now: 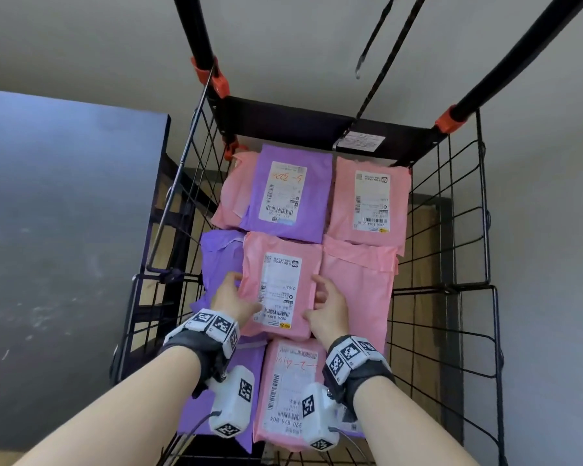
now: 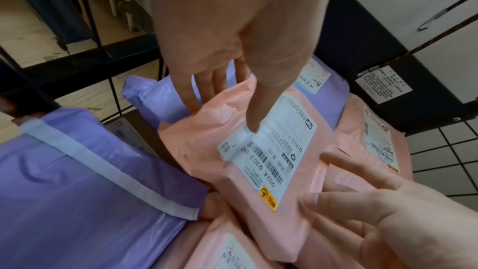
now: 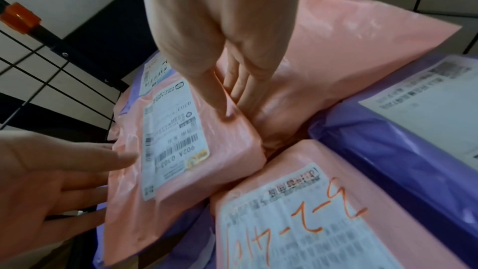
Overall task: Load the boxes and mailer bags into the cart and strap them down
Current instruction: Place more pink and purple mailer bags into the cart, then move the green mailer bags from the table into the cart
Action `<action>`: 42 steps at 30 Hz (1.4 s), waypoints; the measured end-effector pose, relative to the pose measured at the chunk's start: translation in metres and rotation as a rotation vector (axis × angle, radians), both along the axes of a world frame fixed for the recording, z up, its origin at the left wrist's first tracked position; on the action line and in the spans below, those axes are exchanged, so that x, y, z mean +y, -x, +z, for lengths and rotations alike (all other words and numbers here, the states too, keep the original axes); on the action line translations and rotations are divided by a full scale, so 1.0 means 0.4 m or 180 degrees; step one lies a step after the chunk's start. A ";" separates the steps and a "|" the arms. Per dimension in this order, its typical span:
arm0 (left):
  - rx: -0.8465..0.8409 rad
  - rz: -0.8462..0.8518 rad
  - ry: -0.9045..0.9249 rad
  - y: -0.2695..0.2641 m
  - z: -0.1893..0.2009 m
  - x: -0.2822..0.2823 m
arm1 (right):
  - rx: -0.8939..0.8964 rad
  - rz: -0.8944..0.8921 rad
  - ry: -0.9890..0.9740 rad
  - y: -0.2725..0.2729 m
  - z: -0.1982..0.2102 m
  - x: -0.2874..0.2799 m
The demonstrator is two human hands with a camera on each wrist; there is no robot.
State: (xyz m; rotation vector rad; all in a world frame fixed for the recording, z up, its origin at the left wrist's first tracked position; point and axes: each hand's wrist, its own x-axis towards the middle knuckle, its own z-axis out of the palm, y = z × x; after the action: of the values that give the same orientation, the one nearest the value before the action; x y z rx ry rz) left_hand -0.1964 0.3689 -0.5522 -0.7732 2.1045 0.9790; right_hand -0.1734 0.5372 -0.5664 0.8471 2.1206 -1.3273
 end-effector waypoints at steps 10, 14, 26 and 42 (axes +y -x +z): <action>0.0057 -0.0812 0.0386 -0.022 0.061 0.005 | -0.0234 0.0437 -0.0202 0.000 0.057 0.000; 0.0147 -0.1373 0.0438 -0.055 0.137 0.026 | -0.0300 0.1207 -0.0660 -0.013 0.157 0.019; 0.1199 -0.2031 0.0914 -0.210 0.540 -0.001 | 0.0414 0.2076 -0.1368 -0.187 0.551 0.014; 0.1485 -0.1253 0.1531 -0.549 0.788 -0.534 | 0.1206 0.2888 -0.1546 -0.404 0.795 -0.498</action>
State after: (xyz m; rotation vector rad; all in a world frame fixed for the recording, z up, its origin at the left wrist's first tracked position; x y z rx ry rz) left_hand 0.0230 0.1553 -0.2372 -0.3307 2.8156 0.4662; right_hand -0.0118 0.3379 -0.2486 -0.2804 2.6557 -0.5149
